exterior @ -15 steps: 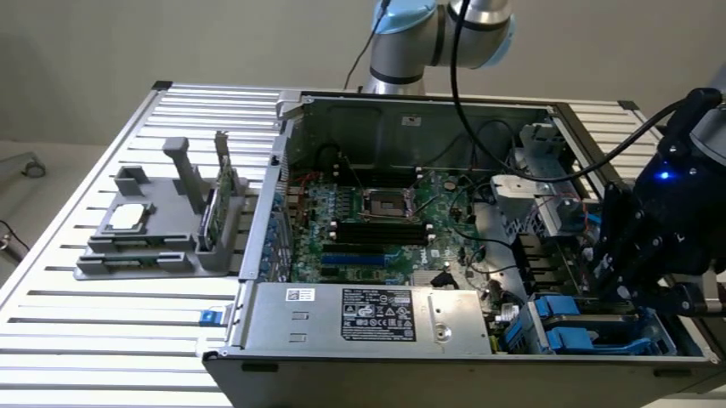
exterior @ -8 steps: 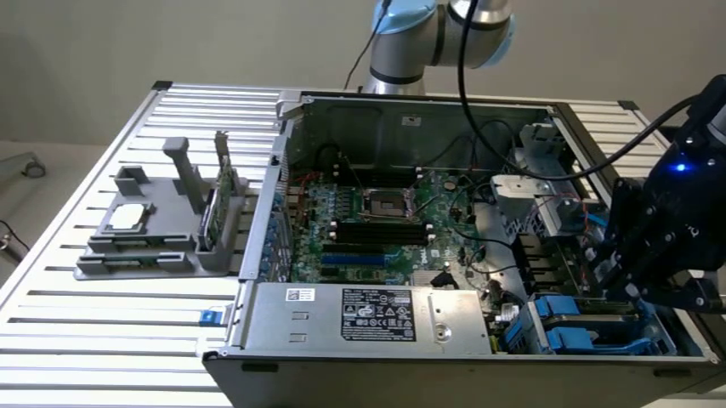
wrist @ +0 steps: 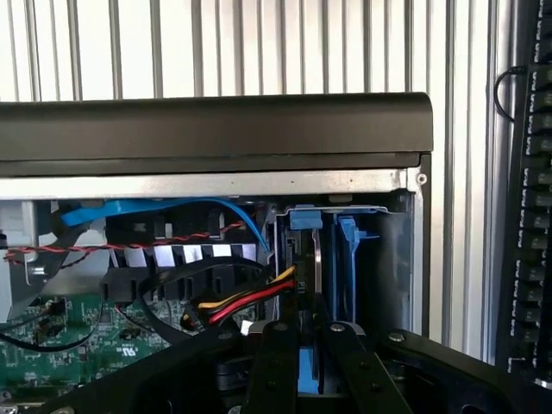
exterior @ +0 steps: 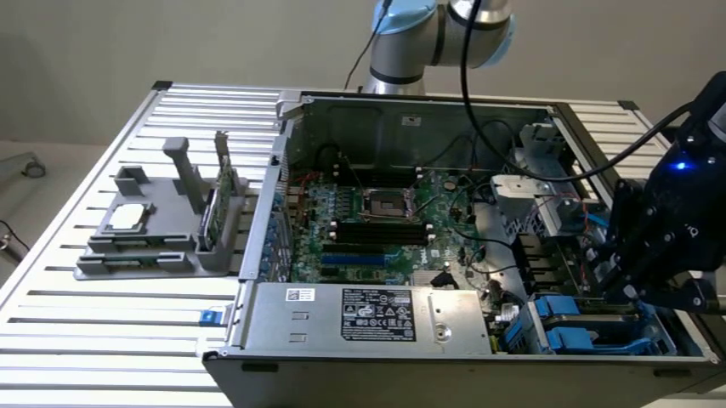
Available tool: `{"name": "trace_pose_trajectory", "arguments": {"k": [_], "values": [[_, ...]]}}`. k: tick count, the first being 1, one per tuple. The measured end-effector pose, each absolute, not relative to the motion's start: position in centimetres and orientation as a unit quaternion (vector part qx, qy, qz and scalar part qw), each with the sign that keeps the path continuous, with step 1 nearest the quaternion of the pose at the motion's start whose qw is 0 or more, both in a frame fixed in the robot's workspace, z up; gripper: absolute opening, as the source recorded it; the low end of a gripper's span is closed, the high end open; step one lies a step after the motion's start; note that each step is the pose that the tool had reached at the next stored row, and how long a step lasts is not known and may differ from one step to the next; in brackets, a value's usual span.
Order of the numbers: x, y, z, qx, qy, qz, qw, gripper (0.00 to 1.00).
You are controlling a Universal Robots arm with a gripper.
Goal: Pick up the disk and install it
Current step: 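Insert the first disk wire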
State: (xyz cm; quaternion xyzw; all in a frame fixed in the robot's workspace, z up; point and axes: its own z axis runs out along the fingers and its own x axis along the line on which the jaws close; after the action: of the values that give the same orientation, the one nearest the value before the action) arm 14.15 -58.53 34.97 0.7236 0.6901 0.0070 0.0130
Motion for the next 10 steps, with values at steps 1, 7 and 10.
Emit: {"name": "trace_pose_trajectory", "arguments": {"k": [1,7,10], "values": [[14.16,-58.52,34.93,0.727,0.687,0.007,0.013,0.16],[14.35,-58.41,34.61,0.741,0.671,0.005,0.012,0.16],[14.66,-58.25,34.44,0.745,0.667,0.004,0.011,0.16]]}}
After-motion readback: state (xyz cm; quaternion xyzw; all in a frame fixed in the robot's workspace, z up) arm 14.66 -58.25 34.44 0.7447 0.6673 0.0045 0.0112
